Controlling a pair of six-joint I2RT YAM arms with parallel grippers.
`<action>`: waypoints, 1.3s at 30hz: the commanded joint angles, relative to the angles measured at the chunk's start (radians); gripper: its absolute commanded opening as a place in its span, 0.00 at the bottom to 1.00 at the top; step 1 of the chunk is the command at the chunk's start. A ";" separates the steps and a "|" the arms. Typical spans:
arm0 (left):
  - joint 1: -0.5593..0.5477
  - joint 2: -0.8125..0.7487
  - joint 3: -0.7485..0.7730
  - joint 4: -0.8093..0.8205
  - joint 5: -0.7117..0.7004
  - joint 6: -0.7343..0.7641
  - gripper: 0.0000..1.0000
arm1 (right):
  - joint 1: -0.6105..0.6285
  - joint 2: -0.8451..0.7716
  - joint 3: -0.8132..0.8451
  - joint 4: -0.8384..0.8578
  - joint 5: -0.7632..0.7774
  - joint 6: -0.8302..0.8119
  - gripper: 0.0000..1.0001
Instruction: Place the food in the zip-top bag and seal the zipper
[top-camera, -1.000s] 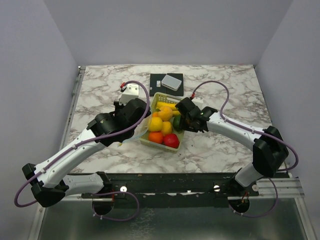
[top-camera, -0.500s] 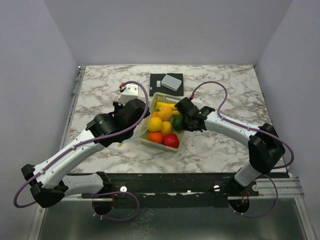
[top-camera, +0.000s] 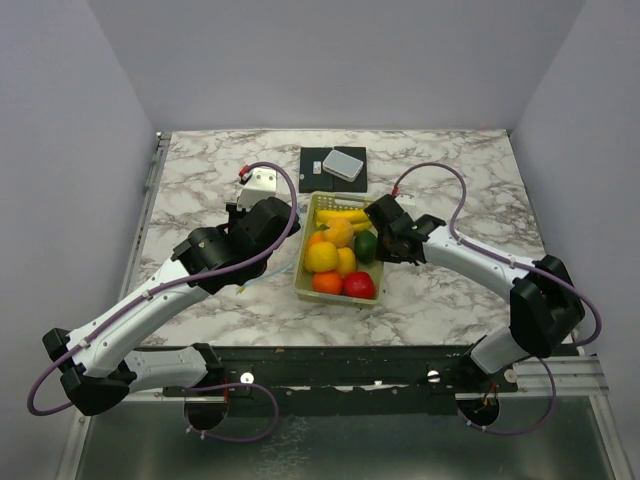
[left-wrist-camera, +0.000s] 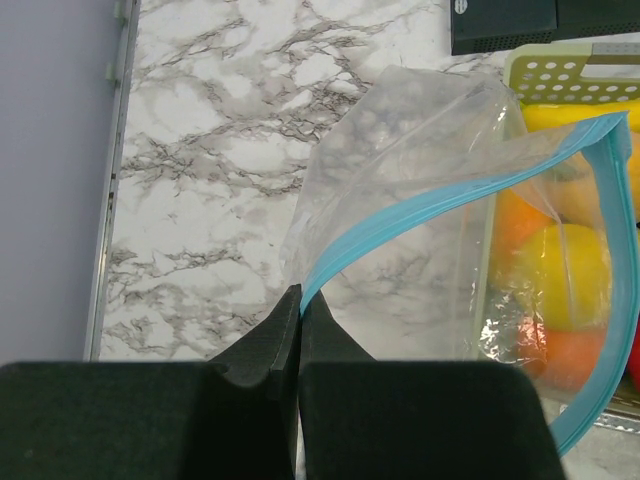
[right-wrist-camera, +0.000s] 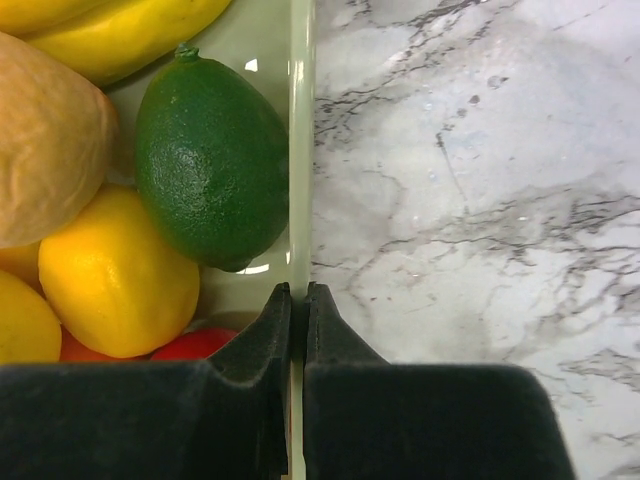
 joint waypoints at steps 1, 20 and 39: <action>0.005 0.001 0.000 0.010 0.012 0.010 0.00 | -0.034 -0.069 -0.033 -0.018 0.030 -0.135 0.01; 0.005 0.006 -0.003 0.033 0.027 0.019 0.00 | -0.190 -0.195 -0.150 -0.074 0.038 -0.309 0.06; 0.007 -0.019 -0.024 0.045 0.031 0.026 0.00 | -0.188 -0.284 0.141 -0.209 -0.167 -0.271 0.48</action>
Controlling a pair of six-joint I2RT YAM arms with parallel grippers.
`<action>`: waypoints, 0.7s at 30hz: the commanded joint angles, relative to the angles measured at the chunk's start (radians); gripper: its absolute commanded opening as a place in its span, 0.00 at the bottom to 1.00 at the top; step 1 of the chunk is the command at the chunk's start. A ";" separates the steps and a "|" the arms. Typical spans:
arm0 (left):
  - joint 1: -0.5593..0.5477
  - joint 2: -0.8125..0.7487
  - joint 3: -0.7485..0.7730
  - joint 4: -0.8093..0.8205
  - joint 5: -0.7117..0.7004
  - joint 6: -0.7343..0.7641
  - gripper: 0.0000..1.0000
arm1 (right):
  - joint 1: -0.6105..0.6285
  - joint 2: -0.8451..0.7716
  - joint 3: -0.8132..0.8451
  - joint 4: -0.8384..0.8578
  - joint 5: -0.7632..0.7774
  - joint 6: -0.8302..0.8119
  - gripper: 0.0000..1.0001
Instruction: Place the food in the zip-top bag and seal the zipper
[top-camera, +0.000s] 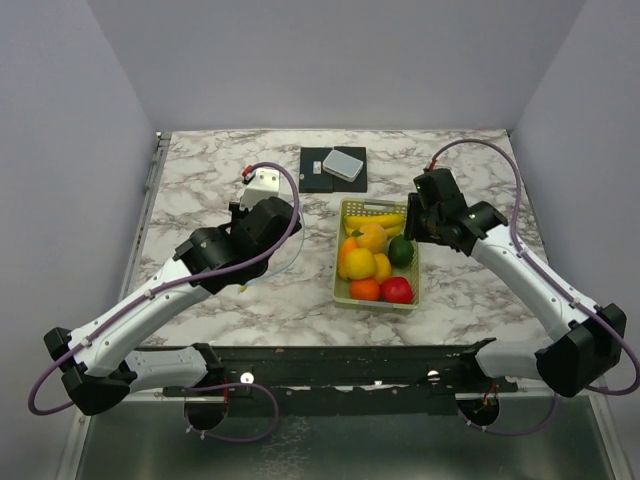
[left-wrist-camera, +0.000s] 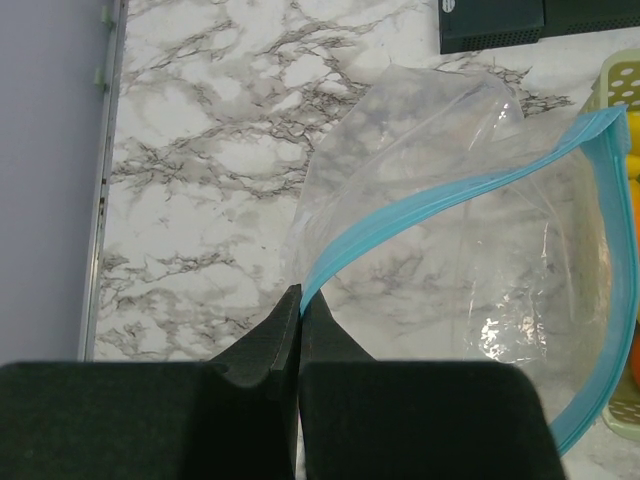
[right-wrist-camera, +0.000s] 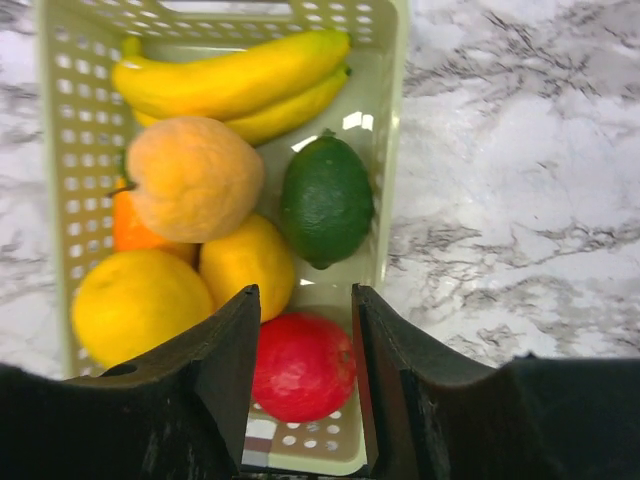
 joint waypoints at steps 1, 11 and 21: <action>0.005 -0.025 -0.019 0.017 0.013 0.008 0.00 | 0.000 -0.035 0.078 -0.037 -0.131 0.012 0.48; 0.006 -0.046 -0.031 0.019 0.007 0.009 0.00 | 0.058 0.006 0.185 -0.025 -0.239 0.080 0.48; 0.006 -0.065 -0.044 0.022 0.001 0.014 0.00 | 0.210 0.093 0.249 0.008 -0.207 0.156 0.47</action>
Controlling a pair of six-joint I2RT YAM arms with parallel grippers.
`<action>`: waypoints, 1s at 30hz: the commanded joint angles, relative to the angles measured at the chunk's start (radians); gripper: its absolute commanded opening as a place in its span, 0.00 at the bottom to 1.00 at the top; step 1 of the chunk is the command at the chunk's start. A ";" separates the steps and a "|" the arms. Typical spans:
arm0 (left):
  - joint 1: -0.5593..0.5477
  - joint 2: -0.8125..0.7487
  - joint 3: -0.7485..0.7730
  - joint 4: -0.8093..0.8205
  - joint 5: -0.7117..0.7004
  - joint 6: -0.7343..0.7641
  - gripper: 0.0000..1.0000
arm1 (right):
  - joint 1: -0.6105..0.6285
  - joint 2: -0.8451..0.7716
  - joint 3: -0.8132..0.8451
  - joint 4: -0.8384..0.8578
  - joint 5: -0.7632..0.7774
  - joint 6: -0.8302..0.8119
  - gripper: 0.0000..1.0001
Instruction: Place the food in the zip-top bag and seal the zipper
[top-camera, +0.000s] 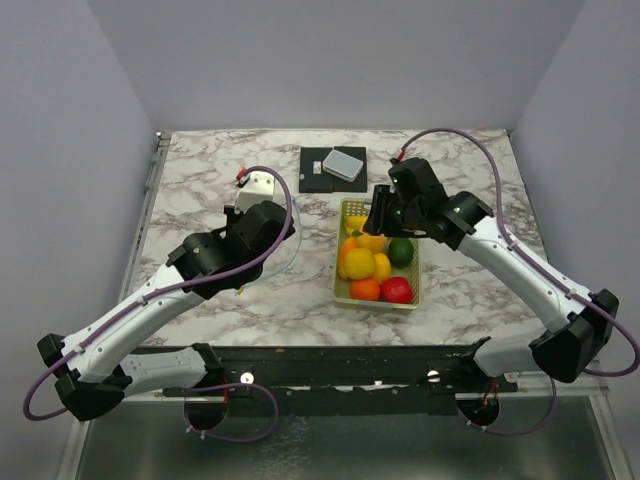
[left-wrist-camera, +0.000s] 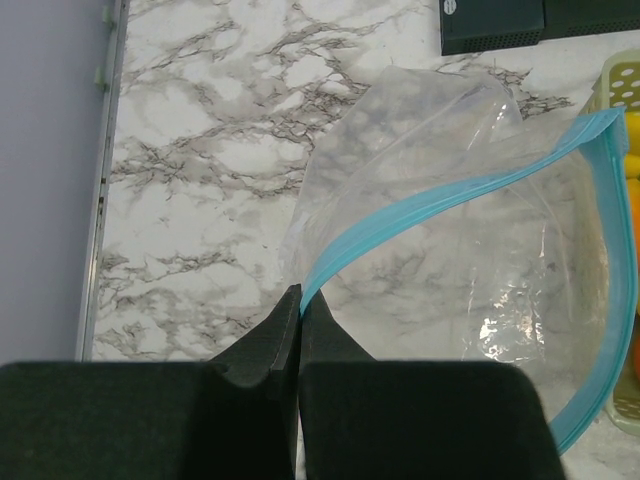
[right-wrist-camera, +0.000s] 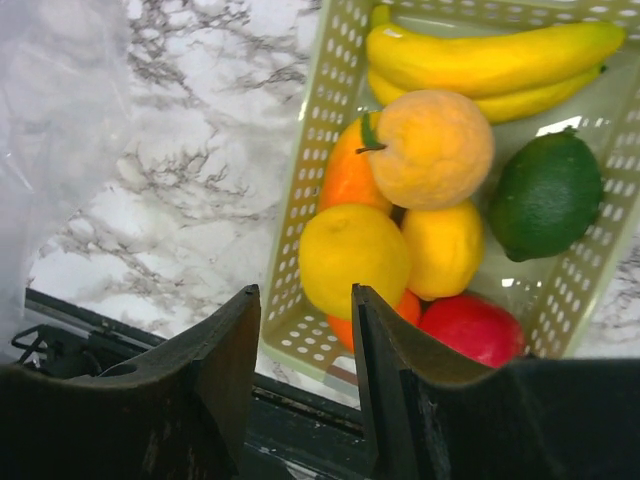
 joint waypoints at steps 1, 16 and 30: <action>0.007 -0.023 -0.006 0.007 -0.002 0.014 0.00 | 0.078 0.051 0.058 0.016 0.017 0.045 0.47; 0.007 -0.054 -0.003 0.006 -0.014 0.029 0.00 | 0.209 0.210 0.119 0.018 0.116 0.165 0.50; 0.008 -0.083 -0.021 0.004 -0.013 0.029 0.00 | 0.252 0.389 0.159 -0.001 0.214 0.260 0.50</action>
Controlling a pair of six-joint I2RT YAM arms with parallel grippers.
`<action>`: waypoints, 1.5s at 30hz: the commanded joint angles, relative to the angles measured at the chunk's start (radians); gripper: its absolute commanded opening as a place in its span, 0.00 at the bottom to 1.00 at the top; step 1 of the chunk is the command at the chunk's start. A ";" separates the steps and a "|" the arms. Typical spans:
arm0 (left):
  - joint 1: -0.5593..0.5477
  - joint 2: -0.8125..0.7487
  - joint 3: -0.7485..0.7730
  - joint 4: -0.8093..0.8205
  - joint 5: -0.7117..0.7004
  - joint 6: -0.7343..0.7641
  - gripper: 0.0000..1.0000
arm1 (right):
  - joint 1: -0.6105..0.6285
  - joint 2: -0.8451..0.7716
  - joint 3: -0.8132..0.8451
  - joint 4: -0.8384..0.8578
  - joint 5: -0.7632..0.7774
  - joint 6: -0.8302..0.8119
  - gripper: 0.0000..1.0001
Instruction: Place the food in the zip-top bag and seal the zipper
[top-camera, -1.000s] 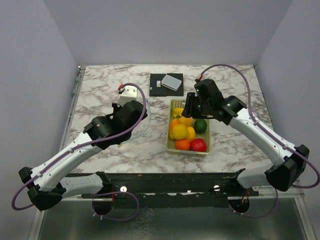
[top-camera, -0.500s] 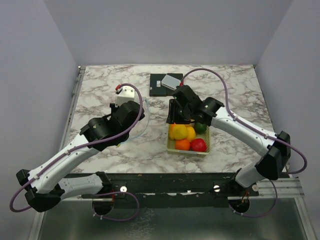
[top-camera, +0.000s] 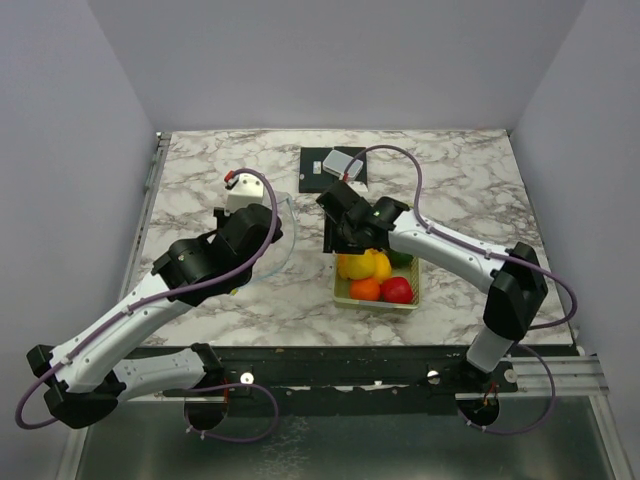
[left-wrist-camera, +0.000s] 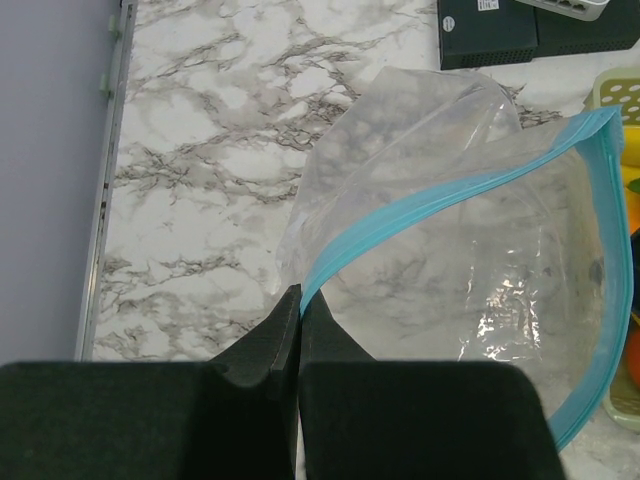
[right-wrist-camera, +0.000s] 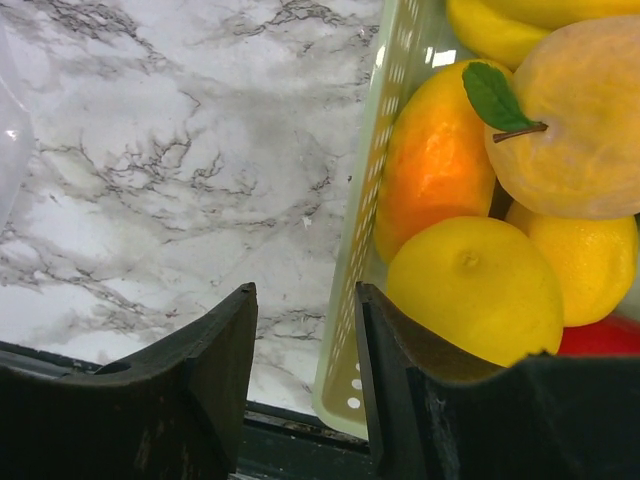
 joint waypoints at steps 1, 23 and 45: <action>0.005 -0.021 -0.014 0.003 -0.012 0.009 0.00 | 0.017 0.054 0.040 -0.018 0.051 0.048 0.50; 0.005 -0.042 -0.015 -0.016 -0.007 -0.007 0.00 | 0.019 0.213 0.067 -0.051 0.152 0.082 0.27; 0.006 0.021 -0.006 -0.013 0.042 -0.065 0.00 | -0.058 0.044 -0.180 0.007 0.235 -0.092 0.01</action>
